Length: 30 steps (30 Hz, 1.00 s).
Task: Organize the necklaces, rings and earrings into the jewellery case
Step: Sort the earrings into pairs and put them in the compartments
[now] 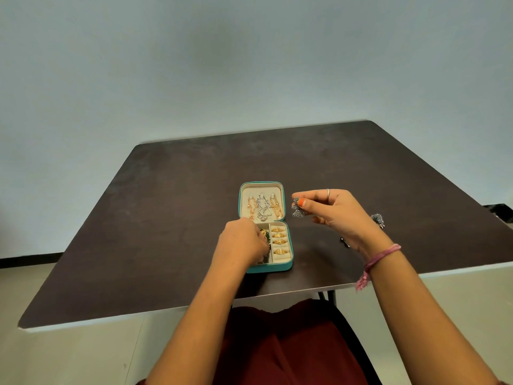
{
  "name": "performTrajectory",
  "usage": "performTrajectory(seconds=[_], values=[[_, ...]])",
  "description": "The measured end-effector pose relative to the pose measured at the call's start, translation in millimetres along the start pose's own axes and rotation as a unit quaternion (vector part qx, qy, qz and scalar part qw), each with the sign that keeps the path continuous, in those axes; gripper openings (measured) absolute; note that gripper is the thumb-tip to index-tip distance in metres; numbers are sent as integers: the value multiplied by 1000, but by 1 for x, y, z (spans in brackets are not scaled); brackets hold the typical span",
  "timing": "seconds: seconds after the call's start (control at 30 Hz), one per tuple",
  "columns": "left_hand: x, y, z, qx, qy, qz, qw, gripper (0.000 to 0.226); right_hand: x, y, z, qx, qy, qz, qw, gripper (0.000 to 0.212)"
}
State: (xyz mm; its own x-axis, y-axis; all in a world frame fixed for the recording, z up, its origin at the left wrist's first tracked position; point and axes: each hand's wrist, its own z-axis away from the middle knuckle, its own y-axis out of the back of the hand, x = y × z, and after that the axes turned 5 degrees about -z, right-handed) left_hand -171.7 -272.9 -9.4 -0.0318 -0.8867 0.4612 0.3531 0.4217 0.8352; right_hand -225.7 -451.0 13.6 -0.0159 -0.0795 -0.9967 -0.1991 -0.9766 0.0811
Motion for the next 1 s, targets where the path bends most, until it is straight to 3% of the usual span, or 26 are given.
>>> performTrajectory(seconds=[0.33, 0.57, 0.67, 1.0], values=[[9, -1, -5, -28, 19, -71, 997, 27, 4, 4, 0, -10, 2, 19, 1000, 18], [14, 6, 2, -24, 13, -75, 997, 20, 8, 1, 0, -34, 5, 43, 999, 20], [12, 17, 9, 9, -10, -24, 1000, 10, 8, -1, 1, -51, 6, 86, 995, 19], [-16, 47, 13, 98, -56, 186, 976, 15, 10, -33, 5, -130, -10, 226, 965, 18]])
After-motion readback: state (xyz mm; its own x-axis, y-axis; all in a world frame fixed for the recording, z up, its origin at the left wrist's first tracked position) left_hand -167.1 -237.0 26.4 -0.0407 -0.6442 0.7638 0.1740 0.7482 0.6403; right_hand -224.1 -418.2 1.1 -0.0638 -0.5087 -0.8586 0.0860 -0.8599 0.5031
